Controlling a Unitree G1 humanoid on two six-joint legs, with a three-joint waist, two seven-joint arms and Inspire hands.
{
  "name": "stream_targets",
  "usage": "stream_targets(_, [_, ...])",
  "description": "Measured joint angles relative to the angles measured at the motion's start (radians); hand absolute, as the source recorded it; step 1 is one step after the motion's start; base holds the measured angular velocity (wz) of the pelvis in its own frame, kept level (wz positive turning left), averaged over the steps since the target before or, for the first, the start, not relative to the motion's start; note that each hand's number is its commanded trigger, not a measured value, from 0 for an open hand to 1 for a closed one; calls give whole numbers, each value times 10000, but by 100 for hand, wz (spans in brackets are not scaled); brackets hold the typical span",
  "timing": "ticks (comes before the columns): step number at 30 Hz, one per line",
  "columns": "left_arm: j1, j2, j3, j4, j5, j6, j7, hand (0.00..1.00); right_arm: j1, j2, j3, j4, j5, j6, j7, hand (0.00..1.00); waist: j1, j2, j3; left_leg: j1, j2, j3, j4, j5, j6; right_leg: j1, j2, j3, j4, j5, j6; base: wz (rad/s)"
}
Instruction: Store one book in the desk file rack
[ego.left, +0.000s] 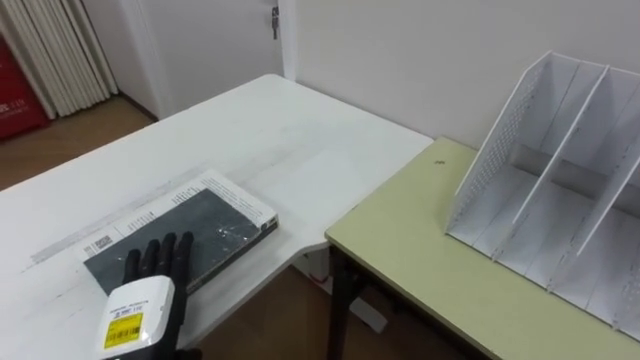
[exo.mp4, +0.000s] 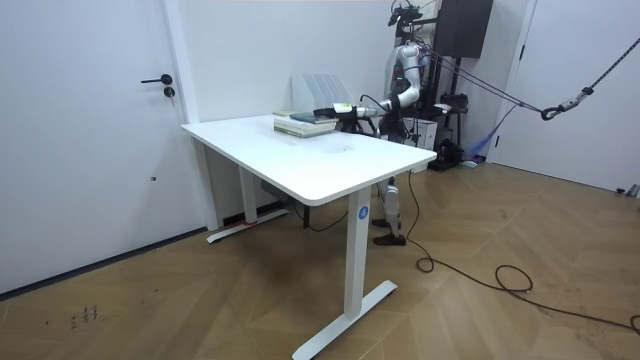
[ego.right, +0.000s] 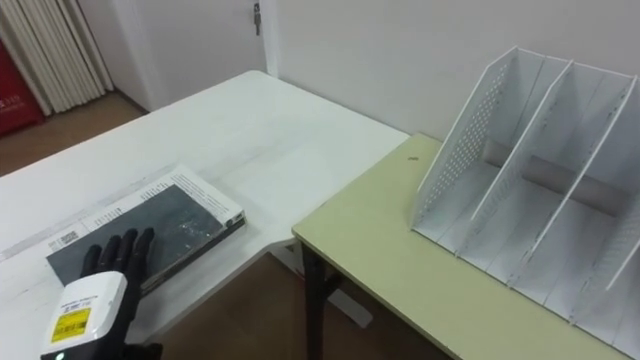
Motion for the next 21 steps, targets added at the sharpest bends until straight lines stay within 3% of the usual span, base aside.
stream_targets(8, [-117,-28,98,638,11,27,139,0,58,-33,3,-290,5,355,29,0,0,33,-37,52,-27,-3,-49,42,-12,25,-6,7,41,2,-4,0])
stream_targets(9, [-139,-26,90,648,4,88,89,4,53,-40,31,-327,5,440,25,0,-1,31,-38,58,-38,-8,-47,50,-7,29,-16,-1,44,2,-4,0])
stream_targets(10, [-176,-26,77,680,5,152,31,58,40,-58,59,-334,-10,517,16,0,0,32,-38,59,-51,-10,-46,58,2,30,-30,-1,44,0,-3,0])
stream_targets(11, [-193,-25,70,710,6,184,14,71,33,-69,81,-332,-19,536,9,0,3,32,-38,62,-57,-10,-46,62,7,29,-37,7,44,-2,-1,0])
stream_targets(12, [-217,-14,42,754,10,262,-4,100,29,-89,140,-363,-123,564,2,0,4,29,-36,80,-65,-11,-46,67,14,1,-46,23,43,-5,4,0])
stream_targets(16, [-245,33,-55,824,46,458,-3,100,-25,-141,334,-529,-912,767,-69,0,10,22,-39,124,-81,-9,-50,71,22,21,-63,30,53,-22,26,0])
stream_targets(21, [91,34,-330,328,260,462,417,100,-82,-139,357,-554,-1792,989,-106,0,47,11,-39,146,-79,43,-47,114,24,27,-74,54,105,-42,20,2])
